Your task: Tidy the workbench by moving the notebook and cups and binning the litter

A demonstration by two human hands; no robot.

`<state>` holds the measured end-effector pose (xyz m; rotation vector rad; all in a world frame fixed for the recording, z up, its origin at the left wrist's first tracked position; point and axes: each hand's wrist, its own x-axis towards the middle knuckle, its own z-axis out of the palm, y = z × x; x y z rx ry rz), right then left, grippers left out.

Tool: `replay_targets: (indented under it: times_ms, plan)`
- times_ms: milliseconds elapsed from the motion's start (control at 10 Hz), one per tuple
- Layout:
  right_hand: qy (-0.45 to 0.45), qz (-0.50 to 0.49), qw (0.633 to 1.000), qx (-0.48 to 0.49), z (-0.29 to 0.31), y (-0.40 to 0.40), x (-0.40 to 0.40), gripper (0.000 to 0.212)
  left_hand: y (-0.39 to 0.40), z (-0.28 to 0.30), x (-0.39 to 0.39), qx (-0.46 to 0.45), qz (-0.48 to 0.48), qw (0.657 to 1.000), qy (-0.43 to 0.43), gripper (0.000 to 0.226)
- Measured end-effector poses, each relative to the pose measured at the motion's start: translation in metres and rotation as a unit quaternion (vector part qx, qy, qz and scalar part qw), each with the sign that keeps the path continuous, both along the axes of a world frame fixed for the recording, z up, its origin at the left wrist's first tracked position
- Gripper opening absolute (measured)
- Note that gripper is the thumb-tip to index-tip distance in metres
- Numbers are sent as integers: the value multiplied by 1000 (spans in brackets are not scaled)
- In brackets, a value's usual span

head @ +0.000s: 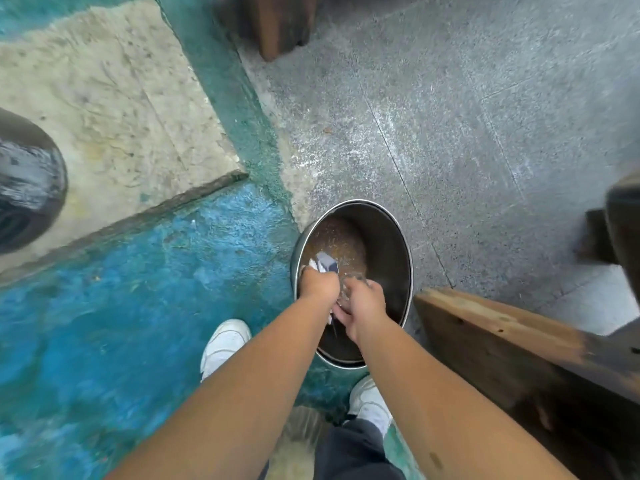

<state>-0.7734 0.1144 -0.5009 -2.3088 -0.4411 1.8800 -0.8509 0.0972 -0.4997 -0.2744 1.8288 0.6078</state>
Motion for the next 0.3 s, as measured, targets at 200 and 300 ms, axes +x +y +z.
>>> replay_targets:
  times_ms: [200,300]
  plan:
    - [-19,11,1000,-2,-3,0,-2,25,4,0,-2,43,73,996,-16,55]
    - [-30,54,998,16,3,-5,1,17,4,9,-2,58,68,996,-22,69]
